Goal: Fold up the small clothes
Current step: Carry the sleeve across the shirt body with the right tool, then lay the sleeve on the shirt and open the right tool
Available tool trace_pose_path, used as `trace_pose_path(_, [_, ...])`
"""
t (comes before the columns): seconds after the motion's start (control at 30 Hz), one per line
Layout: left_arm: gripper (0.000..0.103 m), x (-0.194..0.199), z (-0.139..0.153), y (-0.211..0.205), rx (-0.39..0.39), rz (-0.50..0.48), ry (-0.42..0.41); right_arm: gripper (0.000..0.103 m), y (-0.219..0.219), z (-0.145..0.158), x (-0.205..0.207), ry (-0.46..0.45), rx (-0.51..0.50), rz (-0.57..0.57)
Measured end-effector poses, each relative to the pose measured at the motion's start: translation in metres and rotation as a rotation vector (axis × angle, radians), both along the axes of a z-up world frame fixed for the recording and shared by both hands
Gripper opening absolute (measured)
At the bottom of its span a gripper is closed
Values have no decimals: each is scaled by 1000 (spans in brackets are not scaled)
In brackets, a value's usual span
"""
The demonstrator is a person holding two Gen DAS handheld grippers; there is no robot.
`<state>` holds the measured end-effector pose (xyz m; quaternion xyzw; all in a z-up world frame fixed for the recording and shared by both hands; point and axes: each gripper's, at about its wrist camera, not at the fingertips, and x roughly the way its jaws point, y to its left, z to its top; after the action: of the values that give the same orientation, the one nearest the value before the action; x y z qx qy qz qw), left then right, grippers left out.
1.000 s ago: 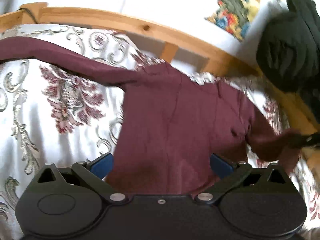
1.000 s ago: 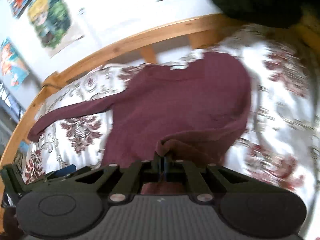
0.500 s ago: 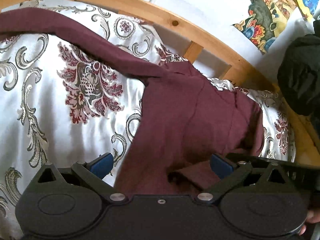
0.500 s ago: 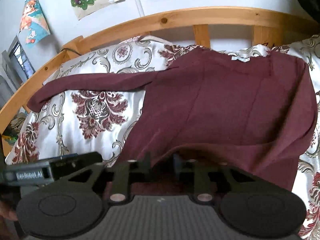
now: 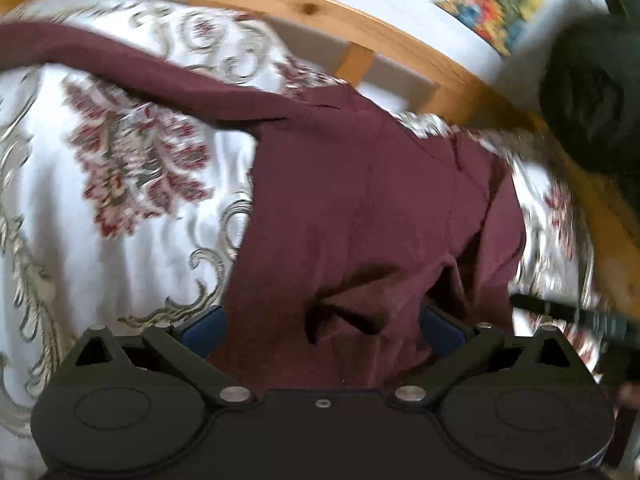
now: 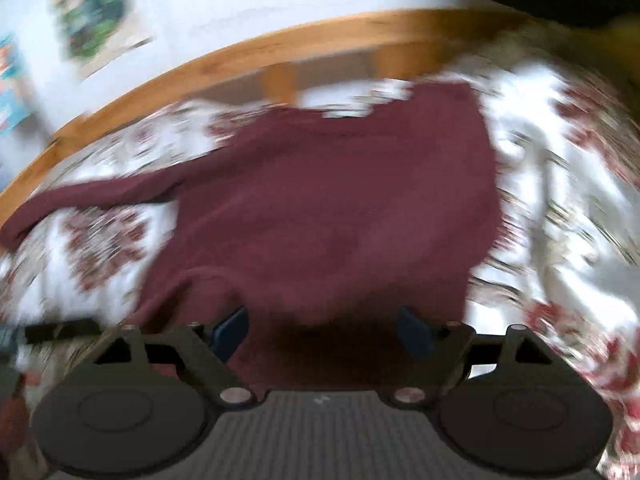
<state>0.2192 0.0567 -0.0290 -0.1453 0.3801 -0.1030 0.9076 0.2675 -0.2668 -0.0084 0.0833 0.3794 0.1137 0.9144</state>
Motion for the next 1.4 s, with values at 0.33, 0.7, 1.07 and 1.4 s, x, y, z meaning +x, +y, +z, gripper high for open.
trace_pose_path(0.33, [62, 25, -16, -33, 148, -74, -52, 86, -52, -30, -4, -5, 77, -232])
trace_pose_path(0.7, [1, 21, -14, 20, -236, 52, 20, 73, -54, -18, 10, -143, -108, -212])
trace_pose_path(1.07, [51, 45, -37, 5, -150, 10, 26, 71, -72, -4, 124, -248, -154, -166])
trace_pose_path(1.4, [23, 54, -55, 0, -53, -8, 79, 3, -107, 3, 149, -240, -34, -401])
